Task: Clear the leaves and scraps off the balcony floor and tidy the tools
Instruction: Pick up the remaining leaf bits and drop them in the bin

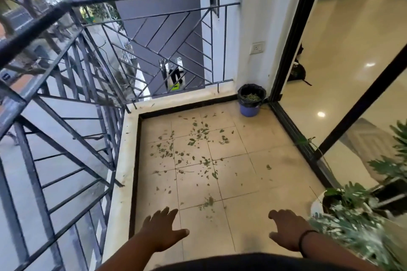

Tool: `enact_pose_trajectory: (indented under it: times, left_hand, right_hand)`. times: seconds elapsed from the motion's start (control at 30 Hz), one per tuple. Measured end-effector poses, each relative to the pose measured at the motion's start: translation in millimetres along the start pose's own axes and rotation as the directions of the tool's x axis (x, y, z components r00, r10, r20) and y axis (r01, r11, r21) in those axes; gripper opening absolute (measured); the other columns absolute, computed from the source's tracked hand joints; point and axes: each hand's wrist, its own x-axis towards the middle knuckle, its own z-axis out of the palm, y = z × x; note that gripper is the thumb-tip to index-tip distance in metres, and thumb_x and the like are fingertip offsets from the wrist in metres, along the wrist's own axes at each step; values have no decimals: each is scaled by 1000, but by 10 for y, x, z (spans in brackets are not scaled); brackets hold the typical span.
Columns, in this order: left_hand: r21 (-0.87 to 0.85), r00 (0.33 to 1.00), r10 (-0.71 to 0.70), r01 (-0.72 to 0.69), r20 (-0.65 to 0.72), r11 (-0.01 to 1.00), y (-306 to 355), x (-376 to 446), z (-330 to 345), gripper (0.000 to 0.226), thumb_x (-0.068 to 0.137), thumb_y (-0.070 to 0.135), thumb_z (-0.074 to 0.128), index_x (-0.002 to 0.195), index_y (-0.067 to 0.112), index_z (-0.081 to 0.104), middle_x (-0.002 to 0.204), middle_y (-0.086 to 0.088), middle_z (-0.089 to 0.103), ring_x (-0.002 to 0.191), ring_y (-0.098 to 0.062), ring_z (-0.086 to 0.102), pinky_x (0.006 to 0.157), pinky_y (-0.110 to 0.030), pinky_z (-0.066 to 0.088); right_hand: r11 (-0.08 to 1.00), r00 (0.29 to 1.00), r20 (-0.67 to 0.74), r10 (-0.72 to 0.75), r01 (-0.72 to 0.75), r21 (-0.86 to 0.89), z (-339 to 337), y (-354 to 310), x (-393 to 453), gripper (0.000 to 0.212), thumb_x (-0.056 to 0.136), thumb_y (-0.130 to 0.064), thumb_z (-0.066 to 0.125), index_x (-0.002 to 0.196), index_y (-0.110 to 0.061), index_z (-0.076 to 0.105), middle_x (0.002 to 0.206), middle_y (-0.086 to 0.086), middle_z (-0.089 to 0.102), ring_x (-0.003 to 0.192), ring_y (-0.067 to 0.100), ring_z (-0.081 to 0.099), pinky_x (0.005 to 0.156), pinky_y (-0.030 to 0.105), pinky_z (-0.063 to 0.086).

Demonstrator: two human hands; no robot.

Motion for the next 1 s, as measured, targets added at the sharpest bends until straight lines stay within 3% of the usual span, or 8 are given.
enact_pose_trajectory:
  times: [0.17, 0.3, 0.37, 0.5, 0.63, 0.8, 0.97, 1.0]
  left_hand:
    - [46, 999, 48, -49, 23, 998, -450, 290, -311, 105, 73, 91, 29, 157, 31, 8, 165, -1, 5, 151, -24, 8, 119, -48, 11]
    - [3, 997, 75, -75, -19, 997, -959, 511, -666, 111, 67, 95, 28, 157, 32, 9, 165, 0, 6, 151, -23, 8, 120, -46, 11]
    - [10, 996, 78, -78, -36, 997, -1185, 614, -819, 125, 54, 102, 18, 157, 32, 10, 165, -1, 7, 151, -24, 10, 121, -45, 14]
    - [59, 994, 92, -88, -65, 994, -1406, 791, -967, 97, 81, 83, 35, 157, 29, 11, 165, -3, 8, 150, -26, 13, 120, -44, 17]
    - [78, 990, 138, -138, -7, 987, -1390, 951, -975, 105, 74, 90, 27, 157, 28, 10, 165, -4, 5, 151, -28, 8, 121, -47, 13]
    - [107, 984, 181, -180, 0, 978, -1178, 1123, -1004, 96, 83, 82, 36, 157, 29, 8, 165, -3, 0, 152, -29, -3, 121, -48, 8]
    - [157, 978, 208, -209, 24, 965, -919, 1206, -1199, 143, 33, 101, -1, 157, 30, 5, 165, -3, -5, 151, -29, -6, 120, -49, 5]
    - [171, 979, 204, -204, 18, 964, -867, 1224, -1248, 141, 36, 101, 0, 157, 30, 4, 165, -3, -6, 151, -29, -7, 120, -49, 4]
  right_hand:
    - [995, 996, -40, 85, -83, 47, -148, -325, 178, 56, 92, -52, 49, 140, -28, 34, 138, 0, 44, 129, 22, 39, 101, 36, 38]
    - [982, 991, 26, 131, -133, 131, -298, -695, 347, 59, 89, -54, 51, 139, -28, 35, 136, 0, 44, 128, 22, 40, 102, 35, 39]
    - [979, 990, 58, 132, -140, 146, -401, -911, 422, 60, 89, -54, 51, 140, -28, 35, 137, 0, 43, 128, 22, 40, 102, 35, 39]
    - [974, 988, -3, 156, -153, 165, -574, -1319, 551, 58, 91, -53, 50, 141, -28, 34, 140, -2, 44, 129, 20, 41, 102, 33, 39]
    - [974, 991, -69, 118, -102, 204, -595, -1574, 581, 58, 92, -53, 50, 143, -29, 34, 143, -3, 42, 132, 19, 39, 106, 34, 37]
    - [981, 993, -47, 113, -104, 164, -560, -1467, 565, 58, 92, -50, 50, 143, -29, 34, 143, -1, 42, 133, 20, 37, 106, 35, 36]
    - [970, 990, -14, 140, -134, 201, -556, -1075, 715, 59, 90, -51, 52, 141, -29, 34, 140, -2, 45, 131, 19, 40, 104, 34, 39]
    - [969, 991, -8, 136, -131, 209, -570, -979, 768, 59, 90, -51, 52, 141, -29, 34, 139, -2, 45, 131, 19, 40, 104, 33, 39]
